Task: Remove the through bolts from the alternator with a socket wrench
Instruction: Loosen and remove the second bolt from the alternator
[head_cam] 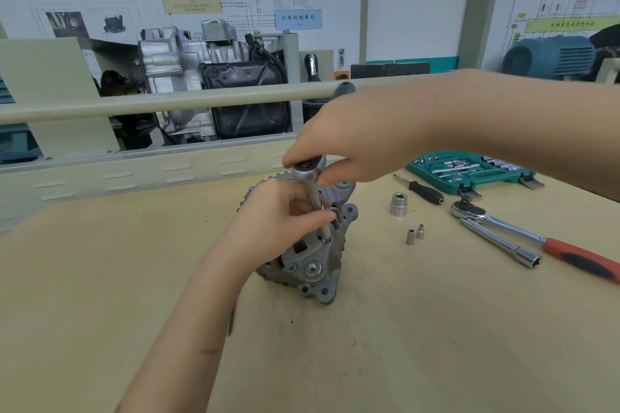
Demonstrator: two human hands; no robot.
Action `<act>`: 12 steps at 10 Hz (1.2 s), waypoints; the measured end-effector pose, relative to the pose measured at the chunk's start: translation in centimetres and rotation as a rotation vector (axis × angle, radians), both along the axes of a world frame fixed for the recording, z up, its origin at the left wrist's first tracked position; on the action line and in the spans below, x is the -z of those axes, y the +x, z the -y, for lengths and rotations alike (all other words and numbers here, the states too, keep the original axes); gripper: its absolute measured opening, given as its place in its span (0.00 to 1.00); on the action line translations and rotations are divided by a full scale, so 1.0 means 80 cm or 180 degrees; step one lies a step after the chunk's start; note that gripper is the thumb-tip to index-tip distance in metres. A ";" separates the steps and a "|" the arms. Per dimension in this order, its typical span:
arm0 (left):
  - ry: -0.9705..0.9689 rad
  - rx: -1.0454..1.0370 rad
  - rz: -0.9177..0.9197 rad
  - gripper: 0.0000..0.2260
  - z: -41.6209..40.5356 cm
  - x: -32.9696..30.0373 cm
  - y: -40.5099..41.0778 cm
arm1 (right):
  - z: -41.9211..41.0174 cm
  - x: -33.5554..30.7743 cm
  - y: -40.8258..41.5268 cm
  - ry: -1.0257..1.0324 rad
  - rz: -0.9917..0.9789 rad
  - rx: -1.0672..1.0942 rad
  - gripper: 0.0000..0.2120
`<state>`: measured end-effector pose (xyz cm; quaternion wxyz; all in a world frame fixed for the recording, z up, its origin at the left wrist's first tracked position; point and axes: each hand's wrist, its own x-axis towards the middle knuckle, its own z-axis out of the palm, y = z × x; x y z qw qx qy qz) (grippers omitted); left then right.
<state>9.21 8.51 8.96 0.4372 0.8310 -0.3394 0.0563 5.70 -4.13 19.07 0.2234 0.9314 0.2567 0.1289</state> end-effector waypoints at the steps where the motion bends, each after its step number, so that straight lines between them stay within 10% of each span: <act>1: 0.0071 -0.0187 0.0219 0.04 0.000 0.001 0.000 | -0.003 -0.002 0.002 -0.0146 0.0072 -0.0093 0.18; 12: 0.0188 -0.0253 0.0434 0.09 0.005 0.003 0.000 | -0.003 -0.010 -0.011 -0.0145 -0.0236 0.0181 0.20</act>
